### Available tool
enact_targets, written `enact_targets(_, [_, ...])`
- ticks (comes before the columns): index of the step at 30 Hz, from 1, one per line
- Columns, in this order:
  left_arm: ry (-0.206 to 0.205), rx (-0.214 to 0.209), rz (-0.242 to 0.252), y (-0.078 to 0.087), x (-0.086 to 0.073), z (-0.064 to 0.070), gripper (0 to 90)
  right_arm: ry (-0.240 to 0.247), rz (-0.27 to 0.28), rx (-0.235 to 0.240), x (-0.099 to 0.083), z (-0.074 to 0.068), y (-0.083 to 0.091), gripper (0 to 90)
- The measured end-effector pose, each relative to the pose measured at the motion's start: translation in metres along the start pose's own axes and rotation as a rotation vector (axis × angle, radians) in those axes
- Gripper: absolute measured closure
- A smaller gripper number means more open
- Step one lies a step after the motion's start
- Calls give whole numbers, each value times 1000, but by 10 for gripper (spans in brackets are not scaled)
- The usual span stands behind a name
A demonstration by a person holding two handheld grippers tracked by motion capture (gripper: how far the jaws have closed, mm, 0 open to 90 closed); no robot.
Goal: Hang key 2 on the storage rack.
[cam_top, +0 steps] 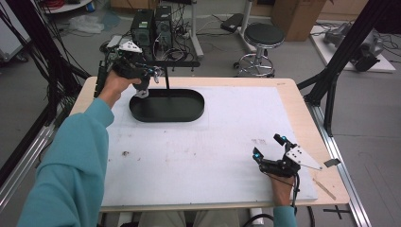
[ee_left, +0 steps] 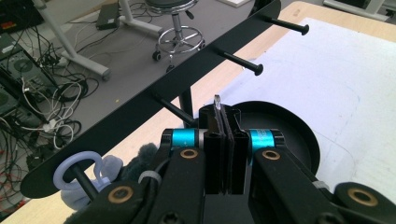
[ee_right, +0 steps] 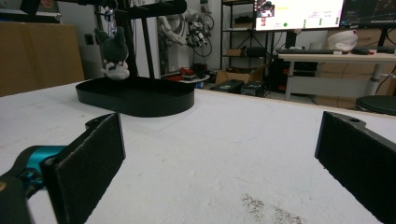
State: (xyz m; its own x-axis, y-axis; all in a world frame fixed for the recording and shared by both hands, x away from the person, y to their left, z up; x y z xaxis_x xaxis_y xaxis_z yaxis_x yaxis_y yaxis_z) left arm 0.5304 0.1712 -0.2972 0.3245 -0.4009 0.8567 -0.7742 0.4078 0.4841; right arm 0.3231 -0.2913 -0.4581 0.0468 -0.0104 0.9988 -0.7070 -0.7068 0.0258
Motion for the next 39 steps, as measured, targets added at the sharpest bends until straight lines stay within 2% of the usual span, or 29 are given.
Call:
enact_targets(16, [11, 7, -13, -6, -4, -5, 882, 0, 3, 0, 0, 0, 0, 8])
enact_targets(28, [15, 24, -4, -8, -5, -11, 882, -5, 3, -2, 0, 0, 0, 8])
enact_targets(33, [3, 46, 2, -10, -3, -10, 882, -5, 4, -2, 0, 0, 0, 8])
enact_targets(39, [-3, 51, -3, -12, -4, -11, 882, -5, 3, -2, 0, 0, 0, 8])
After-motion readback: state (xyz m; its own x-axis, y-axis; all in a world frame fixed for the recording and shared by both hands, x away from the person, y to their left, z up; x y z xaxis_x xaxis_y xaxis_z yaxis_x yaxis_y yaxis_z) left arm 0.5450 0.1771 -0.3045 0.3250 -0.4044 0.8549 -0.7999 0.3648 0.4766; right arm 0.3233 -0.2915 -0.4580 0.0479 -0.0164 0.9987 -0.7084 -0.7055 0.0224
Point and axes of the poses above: each handheld gripper's, and its own axes: y roughly backward along the jaws, x roughly out of its top, z roughly to its right, the point moved 4 cm from there along -y, roughly forward along the jaws, and after that the axes turned 12 degrees about x, right-handed, at the moved point
